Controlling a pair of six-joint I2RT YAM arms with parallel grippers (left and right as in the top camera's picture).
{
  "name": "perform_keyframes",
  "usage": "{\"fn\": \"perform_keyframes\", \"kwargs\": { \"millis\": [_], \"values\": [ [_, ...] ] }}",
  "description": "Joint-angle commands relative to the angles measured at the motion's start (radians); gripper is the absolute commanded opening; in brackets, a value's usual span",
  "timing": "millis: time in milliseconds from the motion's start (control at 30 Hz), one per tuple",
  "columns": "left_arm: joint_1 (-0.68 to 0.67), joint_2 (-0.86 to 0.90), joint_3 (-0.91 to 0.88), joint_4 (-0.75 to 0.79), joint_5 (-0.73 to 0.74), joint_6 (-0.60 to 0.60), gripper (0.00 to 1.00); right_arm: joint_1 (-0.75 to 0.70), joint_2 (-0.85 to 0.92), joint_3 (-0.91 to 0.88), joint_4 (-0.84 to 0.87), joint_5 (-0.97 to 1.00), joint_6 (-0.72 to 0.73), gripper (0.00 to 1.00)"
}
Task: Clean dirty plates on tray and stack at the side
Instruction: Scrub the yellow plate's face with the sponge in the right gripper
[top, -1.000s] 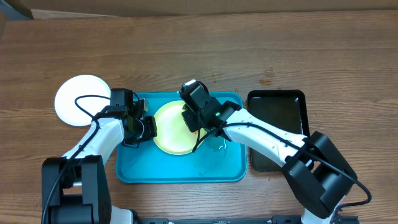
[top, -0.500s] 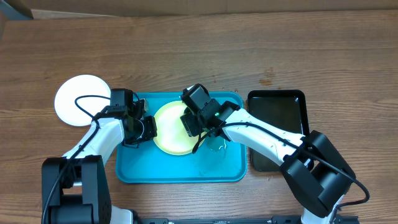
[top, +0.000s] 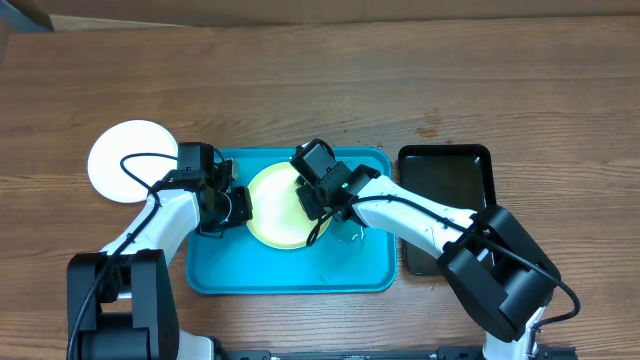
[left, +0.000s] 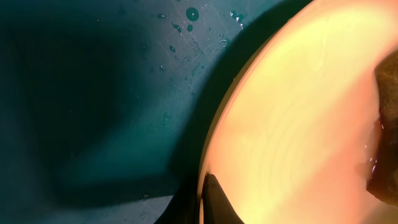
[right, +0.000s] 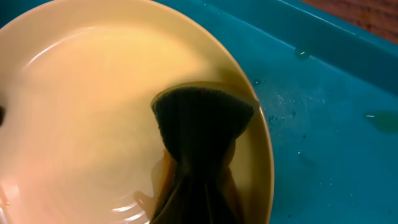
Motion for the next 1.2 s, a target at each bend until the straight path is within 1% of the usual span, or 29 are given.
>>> {"fn": "perform_keyframes", "kwargs": {
  "millis": [0, 167, 367, 467, 667, 767, 933, 1000, 1100, 1167],
  "values": [
    [-0.004, 0.032, -0.028, -0.013, -0.018, 0.037, 0.04, 0.009, 0.055, -0.01, -0.012, 0.002, 0.082, 0.04],
    [-0.004, 0.032, -0.028, -0.012, -0.018, 0.037, 0.04, 0.009, 0.098, -0.01, -0.011, -0.058, 0.172, 0.04],
    [-0.004, 0.032, -0.028, -0.012, -0.018, 0.037, 0.04, 0.009, 0.122, -0.01, 0.017, -0.218, 0.173, 0.04],
    [-0.004, 0.032, -0.028, -0.012, -0.018, 0.037, 0.04, 0.009, 0.122, -0.01, 0.059, -0.293, 0.172, 0.04],
    [-0.004, 0.032, -0.028, -0.013, -0.018, 0.038, 0.04, -0.016, 0.122, -0.008, 0.144, -0.373, 0.172, 0.04],
    [-0.004, 0.032, -0.028, -0.013, -0.018, 0.037, 0.04, -0.063, 0.12, 0.019, 0.185, -0.483, 0.168, 0.04],
    [-0.004, 0.032, -0.028, -0.012, -0.019, 0.038, 0.04, -0.185, 0.077, 0.123, 0.192, -0.825, 0.164, 0.04],
    [-0.004, 0.032, -0.028, -0.013, -0.024, 0.037, 0.04, -0.228, 0.044, 0.153, 0.19, -0.914, 0.164, 0.04],
    [-0.004, 0.032, -0.028, -0.012, -0.027, 0.037, 0.04, -0.275, -0.028, 0.163, 0.162, -0.953, 0.162, 0.04],
    [-0.004, 0.032, -0.028, -0.012, -0.027, 0.037, 0.04, -0.296, -0.076, 0.163, 0.101, -0.951, 0.124, 0.04]
  ]
}}
